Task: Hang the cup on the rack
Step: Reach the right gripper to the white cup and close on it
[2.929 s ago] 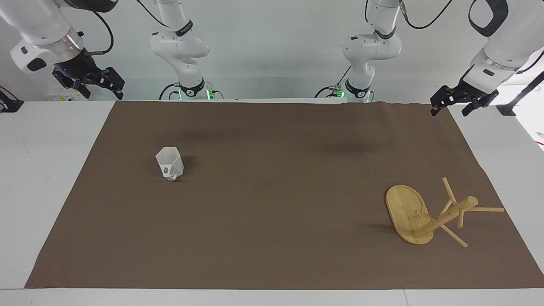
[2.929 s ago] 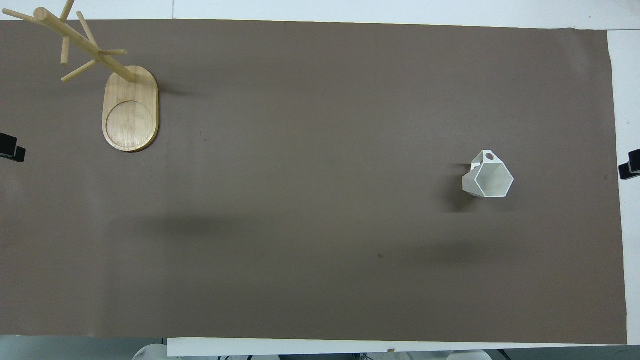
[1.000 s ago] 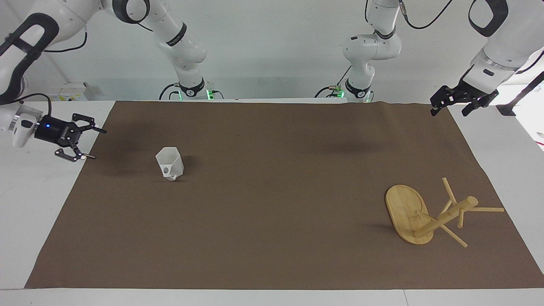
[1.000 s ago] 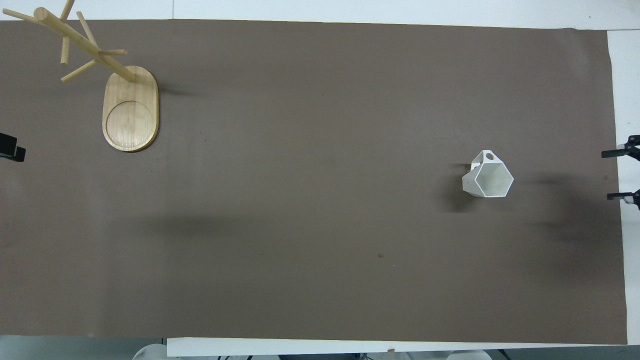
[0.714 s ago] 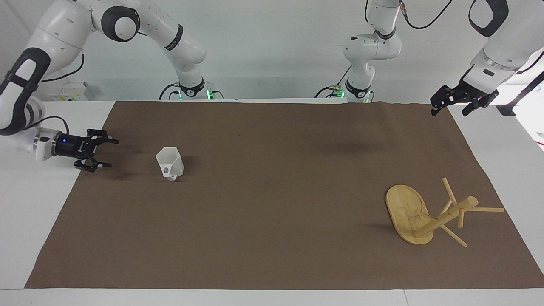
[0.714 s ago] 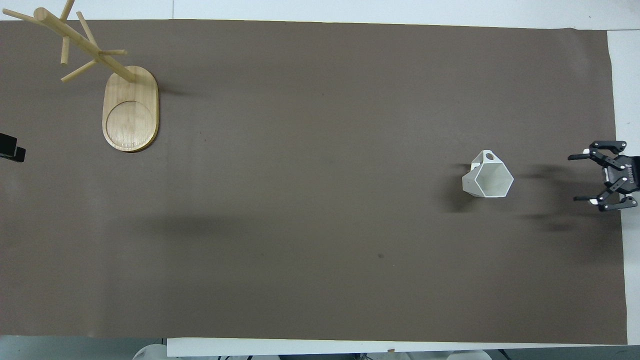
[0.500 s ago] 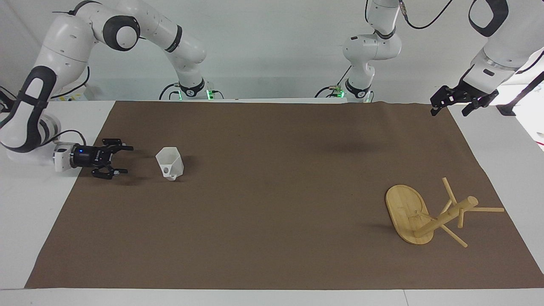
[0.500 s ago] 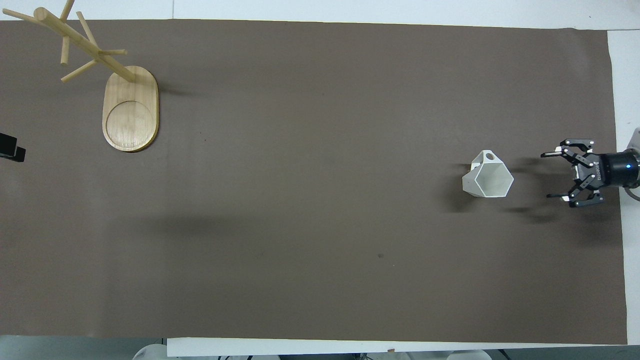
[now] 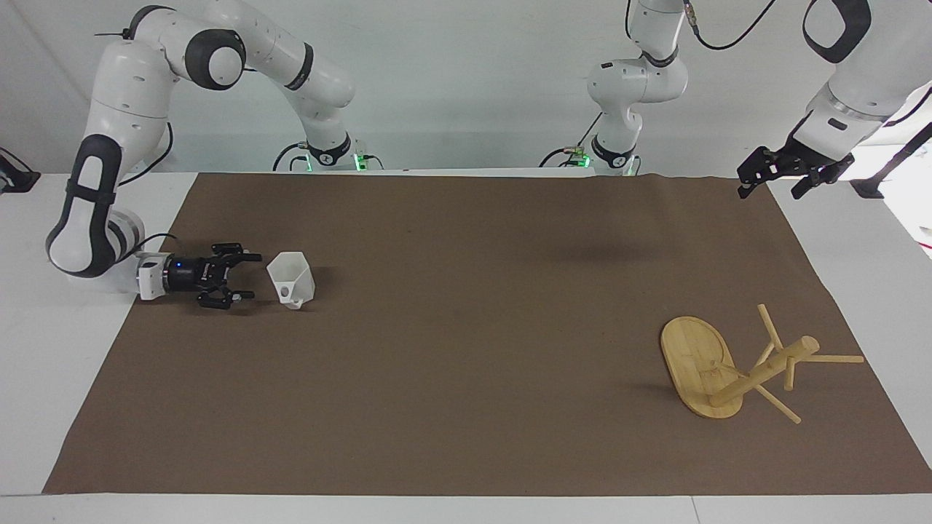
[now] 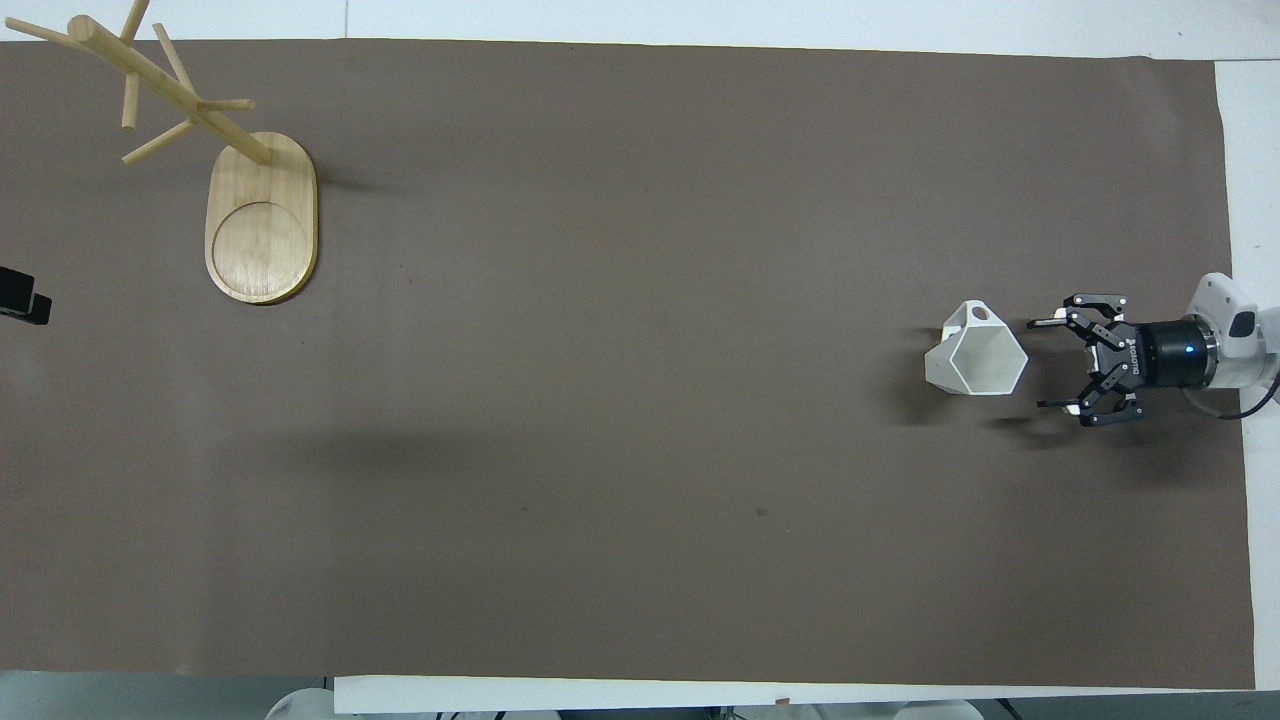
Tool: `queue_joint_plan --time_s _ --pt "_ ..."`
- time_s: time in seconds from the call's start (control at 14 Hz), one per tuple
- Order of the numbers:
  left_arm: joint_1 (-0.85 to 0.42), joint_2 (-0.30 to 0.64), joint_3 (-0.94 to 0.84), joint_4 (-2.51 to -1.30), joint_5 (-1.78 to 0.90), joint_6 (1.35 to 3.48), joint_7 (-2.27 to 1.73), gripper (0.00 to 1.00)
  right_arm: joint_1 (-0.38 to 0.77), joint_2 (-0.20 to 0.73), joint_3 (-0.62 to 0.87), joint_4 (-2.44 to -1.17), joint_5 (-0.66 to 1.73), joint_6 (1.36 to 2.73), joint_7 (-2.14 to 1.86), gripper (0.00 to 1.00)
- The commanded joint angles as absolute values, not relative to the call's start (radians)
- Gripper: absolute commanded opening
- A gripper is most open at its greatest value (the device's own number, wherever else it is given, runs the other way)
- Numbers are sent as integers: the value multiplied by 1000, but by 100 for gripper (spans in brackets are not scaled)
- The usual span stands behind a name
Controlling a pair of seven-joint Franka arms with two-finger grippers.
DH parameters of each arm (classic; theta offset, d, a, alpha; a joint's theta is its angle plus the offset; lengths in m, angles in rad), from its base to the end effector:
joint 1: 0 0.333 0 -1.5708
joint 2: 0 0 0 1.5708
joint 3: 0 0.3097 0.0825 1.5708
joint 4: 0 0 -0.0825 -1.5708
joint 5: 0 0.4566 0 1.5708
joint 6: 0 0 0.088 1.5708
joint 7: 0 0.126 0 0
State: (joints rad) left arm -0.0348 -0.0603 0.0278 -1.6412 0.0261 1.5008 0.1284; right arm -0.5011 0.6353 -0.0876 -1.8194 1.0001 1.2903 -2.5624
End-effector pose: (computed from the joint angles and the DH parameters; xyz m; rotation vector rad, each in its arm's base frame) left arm 0.5988 -0.0003 0.5924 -3.1124 0.2100 0.1271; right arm 0.5441 -0.2163 0.1393 -1.3057 -1.3201 -1.0662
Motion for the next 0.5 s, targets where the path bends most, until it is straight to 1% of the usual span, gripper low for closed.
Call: queue_joint_plan --time_s 0.0,0.43 --pt "-40 -71 31 -1647 46 1491 118 100 -468 594 -89 -1900 1037 1345 -2605 100" --pt "-40 -71 31 -1647 46 1491 118 100 -420 592 -89 -1931 1069 1394 -2638 100"
